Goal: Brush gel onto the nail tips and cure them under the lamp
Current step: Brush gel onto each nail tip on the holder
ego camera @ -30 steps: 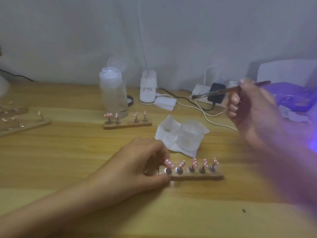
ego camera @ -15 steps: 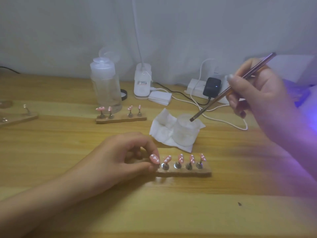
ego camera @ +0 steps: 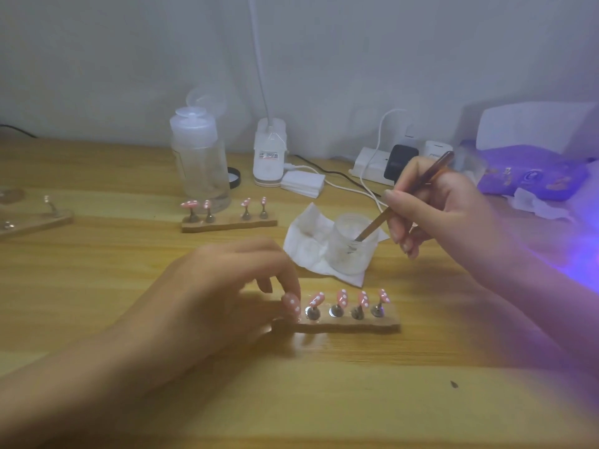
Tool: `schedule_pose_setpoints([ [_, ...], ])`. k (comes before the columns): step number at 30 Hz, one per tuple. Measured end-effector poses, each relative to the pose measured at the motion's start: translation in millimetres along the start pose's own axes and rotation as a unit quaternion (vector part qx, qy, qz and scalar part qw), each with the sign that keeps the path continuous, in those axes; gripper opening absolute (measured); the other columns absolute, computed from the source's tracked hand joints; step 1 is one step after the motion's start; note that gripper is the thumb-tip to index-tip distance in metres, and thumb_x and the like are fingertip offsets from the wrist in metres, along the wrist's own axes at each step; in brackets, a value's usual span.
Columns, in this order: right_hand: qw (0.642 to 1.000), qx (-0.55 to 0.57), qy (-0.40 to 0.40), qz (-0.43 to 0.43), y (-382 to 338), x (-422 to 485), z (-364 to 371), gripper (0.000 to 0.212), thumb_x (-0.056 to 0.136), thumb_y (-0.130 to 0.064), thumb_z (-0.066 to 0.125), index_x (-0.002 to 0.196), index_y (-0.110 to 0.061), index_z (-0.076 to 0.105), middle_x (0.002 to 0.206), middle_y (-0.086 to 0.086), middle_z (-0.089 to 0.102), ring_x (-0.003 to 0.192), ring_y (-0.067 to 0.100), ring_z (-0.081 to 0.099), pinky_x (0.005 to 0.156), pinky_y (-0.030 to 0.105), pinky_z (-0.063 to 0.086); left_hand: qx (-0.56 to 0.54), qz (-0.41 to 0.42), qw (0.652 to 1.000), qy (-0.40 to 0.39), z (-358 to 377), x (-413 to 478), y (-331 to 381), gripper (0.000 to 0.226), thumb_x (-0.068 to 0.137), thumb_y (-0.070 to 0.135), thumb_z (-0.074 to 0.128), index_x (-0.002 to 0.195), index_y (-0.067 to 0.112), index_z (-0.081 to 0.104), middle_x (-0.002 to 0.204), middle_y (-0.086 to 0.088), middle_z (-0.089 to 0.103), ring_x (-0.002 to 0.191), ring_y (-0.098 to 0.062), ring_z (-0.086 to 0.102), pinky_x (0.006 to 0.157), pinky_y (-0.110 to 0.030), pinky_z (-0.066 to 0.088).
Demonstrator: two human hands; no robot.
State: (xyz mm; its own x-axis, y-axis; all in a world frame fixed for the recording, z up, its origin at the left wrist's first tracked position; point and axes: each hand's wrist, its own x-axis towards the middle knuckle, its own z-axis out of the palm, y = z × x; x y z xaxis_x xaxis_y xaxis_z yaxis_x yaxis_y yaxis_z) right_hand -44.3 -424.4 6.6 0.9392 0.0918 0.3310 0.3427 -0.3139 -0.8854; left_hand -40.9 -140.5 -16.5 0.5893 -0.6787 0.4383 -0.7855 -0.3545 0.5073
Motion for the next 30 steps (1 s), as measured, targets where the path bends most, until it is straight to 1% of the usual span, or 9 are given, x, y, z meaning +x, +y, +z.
schedule_pose_setpoints([
  [1, 1.0, 0.004, 0.007, 0.003, 0.2, 0.6, -1.2, 0.02, 0.098, -0.018, 0.059, 0.082, -0.014, 0.049, 0.058, 0.008, 0.061, 0.048, 0.022, 0.056, 0.044, 0.028, 0.047, -0.002, 0.002, 1.0, 0.018, -4.6, 2.3, 0.9, 0.006, 0.085, 0.036, 0.069, 0.082, 0.036, 0.064, 0.091, 0.015, 0.069, 0.081, -0.009, 0.066, 0.069, -0.012, 0.046],
  [2, 1.0, 0.013, 0.017, 0.005, 0.2, 1.7, -2.7, 0.02, 0.098, -0.018, 0.058, 0.082, -0.014, 0.048, 0.058, 0.007, 0.061, 0.047, 0.022, 0.055, 0.044, 0.028, 0.047, -0.008, 0.004, 0.999, 0.04, -9.6, 5.3, 1.8, 0.005, 0.086, 0.036, 0.067, 0.084, 0.034, 0.065, 0.091, 0.015, 0.071, 0.077, -0.008, 0.067, 0.065, -0.008, 0.041],
  [4, 0.998, 0.037, 0.046, 0.012, 0.6, 3.9, -6.7, 0.02, 0.099, -0.02, 0.058, 0.081, -0.017, 0.049, 0.056, 0.005, 0.06, 0.046, 0.02, 0.054, 0.042, 0.026, 0.045, -0.055, -0.001, 0.995, 0.084, -18.1, 14.7, 2.9, 0.008, 0.091, 0.035, 0.064, 0.088, 0.028, 0.066, 0.093, 0.014, 0.075, 0.071, -0.01, 0.07, 0.055, -0.016, 0.043],
  [6, 0.994, 0.071, 0.084, 0.025, 3.5, 4.9, -9.4, 0.022, 0.098, -0.022, 0.059, 0.078, -0.023, 0.051, 0.054, 0.002, 0.058, 0.043, 0.017, 0.051, 0.04, 0.023, 0.042, -0.129, -0.016, 0.985, 0.115, -22.1, 26.3, 1.7, 0.01, 0.092, 0.031, 0.07, 0.089, 0.022, 0.066, 0.094, 0.008, 0.076, 0.065, -0.015, 0.071, 0.053, -0.022, 0.051],
  [9, 0.982, 0.125, 0.137, 0.037, 11.5, 3.3, -10.0, 0.021, 0.098, -0.024, 0.058, 0.079, -0.024, 0.049, 0.053, -0.002, 0.055, 0.044, 0.013, 0.047, 0.04, 0.02, 0.038, -0.208, -0.057, 0.968, 0.128, -14.5, 45.0, -2.4, 0.011, 0.082, 0.028, 0.078, 0.085, 0.023, 0.069, 0.088, 0.007, 0.076, 0.06, -0.009, 0.065, 0.056, -0.018, 0.051],
  [12, 0.967, 0.175, 0.174, 0.058, 17.6, 1.9, -8.0, 0.024, 0.1, -0.021, 0.055, 0.079, -0.024, 0.044, 0.052, -0.003, 0.052, 0.042, 0.011, 0.044, 0.04, 0.017, 0.034, -0.255, -0.077, 0.955, 0.128, 3.6, 57.3, -7.7, 0.013, 0.081, 0.029, 0.075, 0.087, 0.019, 0.07, 0.086, 0.008, 0.074, 0.059, -0.004, 0.061, 0.056, -0.018, 0.05],
  [16, 0.953, 0.221, 0.195, 0.074, 20.5, 0.4, -1.8, 0.025, 0.1, -0.02, 0.054, 0.077, -0.025, 0.044, 0.051, -0.004, 0.051, 0.042, 0.009, 0.042, 0.039, 0.017, 0.032, -0.22, -0.079, 0.958, 0.164, 25.3, 57.7, -16.4, 0.008, 0.087, 0.032, 0.07, 0.088, 0.026, 0.066, 0.094, 0.012, 0.069, 0.061, -0.013, 0.061, 0.058, -0.03, 0.051],
  [21, 0.933, 0.276, 0.213, 0.095, 25.3, -1.9, 5.6, 0.028, 0.101, -0.019, 0.051, 0.074, -0.025, 0.045, 0.049, -0.004, 0.048, 0.042, 0.009, 0.04, 0.04, 0.017, 0.032, -0.214, -0.071, 0.959, 0.173, 34.0, 57.3, -21.8, 0.005, 0.086, 0.02, 0.074, 0.086, 0.019, 0.07, 0.09, 0.014, 0.071, 0.052, -0.005, 0.057, 0.05, -0.018, 0.046],
  [30, 0.912, 0.314, 0.243, 0.101, 26.2, -0.5, 5.7, 0.028, 0.1, -0.019, 0.05, 0.072, -0.022, 0.047, 0.052, -0.002, 0.049, 0.041, 0.006, 0.041, 0.04, 0.018, 0.029, -0.2, -0.082, 0.963, 0.163, 37.1, 58.9, -23.5, 0.014, 0.081, 0.03, 0.078, 0.081, 0.019, 0.07, 0.087, 0.009, 0.07, 0.051, -0.009, 0.057, 0.049, -0.021, 0.048],
])
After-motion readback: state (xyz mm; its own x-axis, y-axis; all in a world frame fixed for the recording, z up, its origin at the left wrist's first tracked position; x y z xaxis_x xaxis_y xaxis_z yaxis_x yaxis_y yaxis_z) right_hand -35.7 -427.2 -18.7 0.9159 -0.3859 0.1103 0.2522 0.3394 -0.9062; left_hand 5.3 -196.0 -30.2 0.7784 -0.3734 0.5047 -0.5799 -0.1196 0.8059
